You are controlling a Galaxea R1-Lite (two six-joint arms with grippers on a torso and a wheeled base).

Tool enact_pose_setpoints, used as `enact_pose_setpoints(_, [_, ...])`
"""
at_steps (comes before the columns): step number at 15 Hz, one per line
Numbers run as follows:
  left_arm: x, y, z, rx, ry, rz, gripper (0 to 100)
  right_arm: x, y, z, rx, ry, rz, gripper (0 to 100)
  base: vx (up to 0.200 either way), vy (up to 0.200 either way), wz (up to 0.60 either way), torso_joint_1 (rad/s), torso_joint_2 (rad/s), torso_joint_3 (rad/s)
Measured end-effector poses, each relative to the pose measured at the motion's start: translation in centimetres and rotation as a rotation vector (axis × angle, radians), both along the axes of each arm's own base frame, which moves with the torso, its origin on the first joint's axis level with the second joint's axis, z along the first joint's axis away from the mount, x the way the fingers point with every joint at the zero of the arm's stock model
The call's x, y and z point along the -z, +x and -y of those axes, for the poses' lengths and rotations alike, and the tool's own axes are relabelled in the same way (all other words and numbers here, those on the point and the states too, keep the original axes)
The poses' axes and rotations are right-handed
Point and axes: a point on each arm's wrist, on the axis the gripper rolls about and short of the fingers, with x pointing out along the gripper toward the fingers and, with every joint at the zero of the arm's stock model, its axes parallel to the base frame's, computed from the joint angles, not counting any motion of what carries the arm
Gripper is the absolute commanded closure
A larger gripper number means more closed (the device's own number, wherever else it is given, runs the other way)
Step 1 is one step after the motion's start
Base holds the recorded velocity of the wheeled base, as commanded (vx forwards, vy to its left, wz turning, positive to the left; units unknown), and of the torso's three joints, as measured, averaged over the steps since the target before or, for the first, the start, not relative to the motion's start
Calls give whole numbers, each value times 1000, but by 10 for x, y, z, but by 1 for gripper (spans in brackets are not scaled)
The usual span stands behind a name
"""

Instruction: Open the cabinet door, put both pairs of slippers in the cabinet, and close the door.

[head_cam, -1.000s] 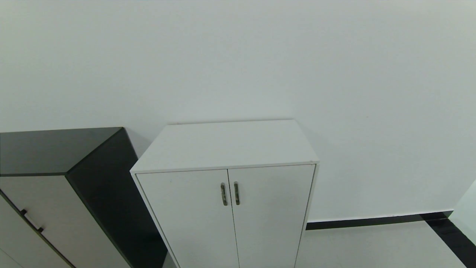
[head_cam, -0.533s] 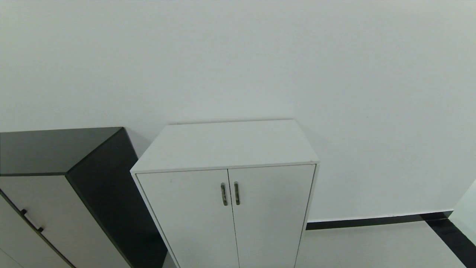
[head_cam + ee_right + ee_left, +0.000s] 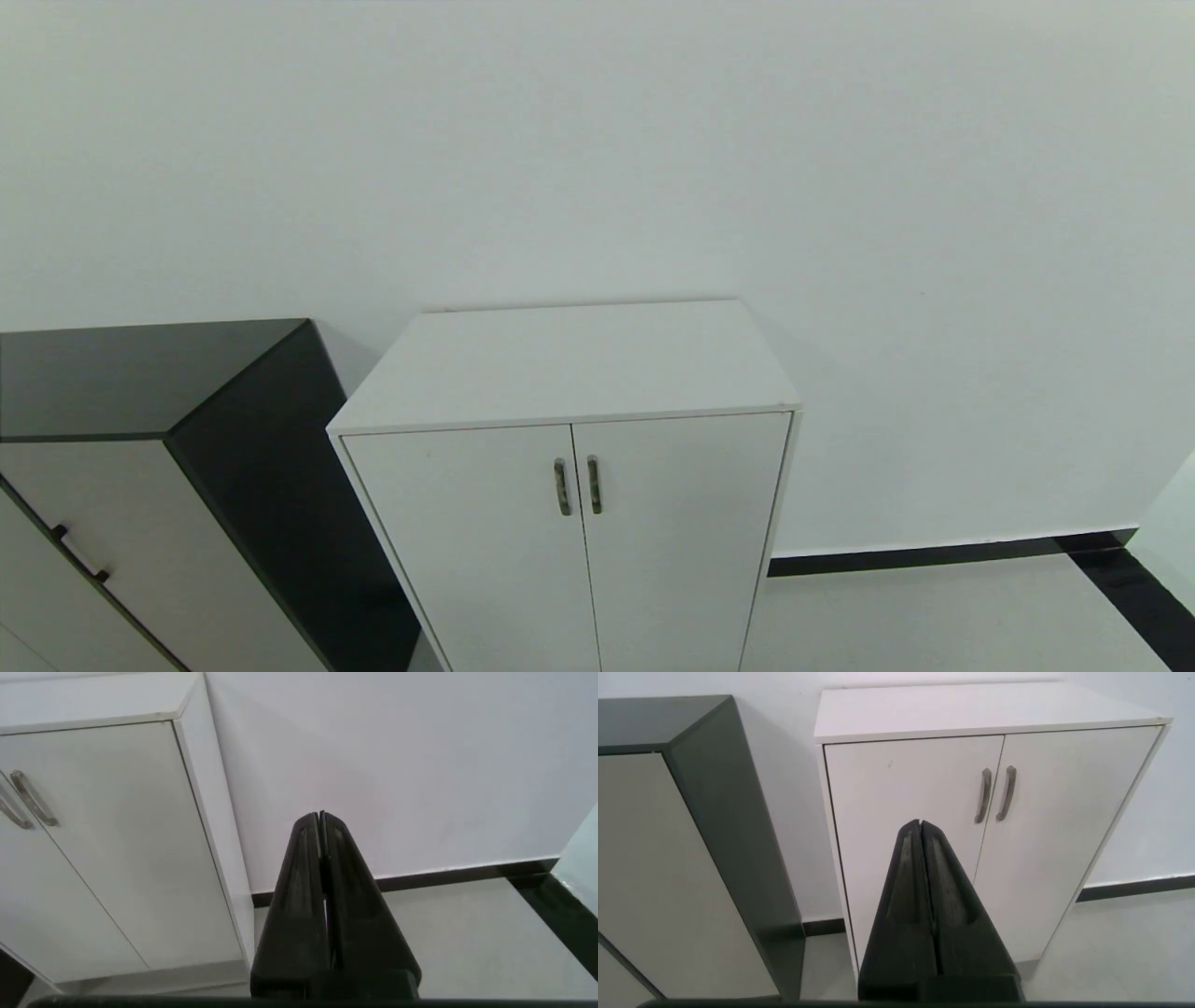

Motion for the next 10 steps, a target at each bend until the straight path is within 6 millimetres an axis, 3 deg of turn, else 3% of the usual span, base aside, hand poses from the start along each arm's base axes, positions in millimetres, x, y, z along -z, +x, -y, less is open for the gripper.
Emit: enact_pose_setpoints(10, [0, 0, 0, 0, 0, 1, 100, 0, 0, 0, 1, -1, 1, 100, 0, 0, 0, 0, 0, 0])
